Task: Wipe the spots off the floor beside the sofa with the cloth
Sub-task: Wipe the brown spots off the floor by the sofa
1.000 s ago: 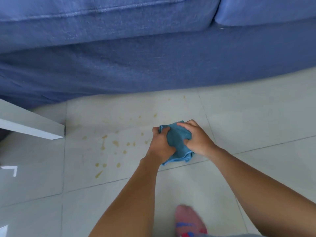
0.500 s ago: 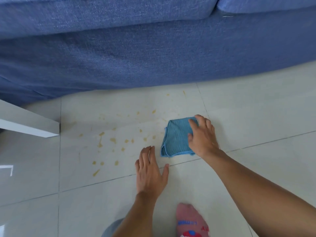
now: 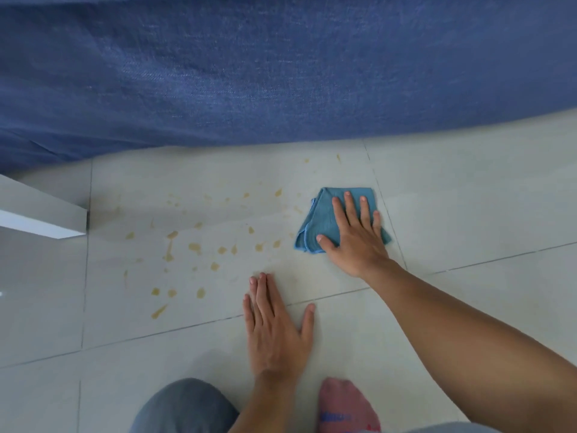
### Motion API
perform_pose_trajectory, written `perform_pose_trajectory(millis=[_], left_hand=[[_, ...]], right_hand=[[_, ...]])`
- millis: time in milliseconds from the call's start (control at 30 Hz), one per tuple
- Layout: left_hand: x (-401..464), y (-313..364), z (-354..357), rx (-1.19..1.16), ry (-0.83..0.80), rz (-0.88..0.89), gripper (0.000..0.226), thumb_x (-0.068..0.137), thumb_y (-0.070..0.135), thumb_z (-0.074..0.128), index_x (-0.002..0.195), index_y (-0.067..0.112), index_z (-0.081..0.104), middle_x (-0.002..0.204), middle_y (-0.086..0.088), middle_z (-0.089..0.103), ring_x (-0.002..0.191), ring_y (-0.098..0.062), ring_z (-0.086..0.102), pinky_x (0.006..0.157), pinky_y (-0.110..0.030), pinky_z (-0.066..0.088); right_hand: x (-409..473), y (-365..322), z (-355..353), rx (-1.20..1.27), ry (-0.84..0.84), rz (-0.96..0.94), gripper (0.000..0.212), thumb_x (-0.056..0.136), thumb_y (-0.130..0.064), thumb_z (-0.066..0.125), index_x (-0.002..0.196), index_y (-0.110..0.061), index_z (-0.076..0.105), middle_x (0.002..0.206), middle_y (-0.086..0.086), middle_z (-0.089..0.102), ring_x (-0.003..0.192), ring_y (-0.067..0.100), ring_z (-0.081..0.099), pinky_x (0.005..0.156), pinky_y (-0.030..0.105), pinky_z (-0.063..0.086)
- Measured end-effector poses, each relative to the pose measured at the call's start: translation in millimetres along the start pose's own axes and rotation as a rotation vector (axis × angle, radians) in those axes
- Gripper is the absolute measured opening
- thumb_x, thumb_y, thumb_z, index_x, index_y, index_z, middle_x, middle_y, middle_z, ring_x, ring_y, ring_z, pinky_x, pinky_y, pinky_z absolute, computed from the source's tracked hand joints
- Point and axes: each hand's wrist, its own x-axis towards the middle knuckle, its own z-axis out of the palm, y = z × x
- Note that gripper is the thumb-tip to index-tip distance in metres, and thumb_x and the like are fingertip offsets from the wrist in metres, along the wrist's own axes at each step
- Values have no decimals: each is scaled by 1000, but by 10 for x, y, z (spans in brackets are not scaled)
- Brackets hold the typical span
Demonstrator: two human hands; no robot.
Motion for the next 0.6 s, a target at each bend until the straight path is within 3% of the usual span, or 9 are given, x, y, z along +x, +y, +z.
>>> perform_pose_trajectory(millis=[133,300,433,600], left_hand=[[-3,-45,14,-19,37,-48,105,87,69,49,155,-5,20,162,-20,23,154,-27,16,125,-40,10],[-42,-141,-26,10,36,-72,113,84,76,48,156,-5,15,165,-17,18,155,-25,12,125,-39,8],[-34,-103,-29,47,36,-74,111,86,76,43,156,-5,14,165,-18,18,155,-26,12,125,-40,7],[-50,-114,-18,43,45,-69,111,85,76,43,156,-4,16,165,-17,16,155,-25,10,125,-42,10]], right_hand=[[55,-248,57,21,52,-67,84,91,-61,35,158,-27,-4,167,-3,-13,151,28,-20,121,54,-10],[-213,-85,123,41,45,-121,83,89,-53,42,158,-29,2,167,-8,-8,152,22,-17,123,52,-6],[19,-343,91,21,36,-50,87,88,-74,29,157,-31,-4,166,-6,-14,150,32,-22,117,56,-15],[-247,-132,251,-74,114,-162,74,94,-69,21,158,-35,5,168,-9,-4,153,27,-14,122,56,-4]])
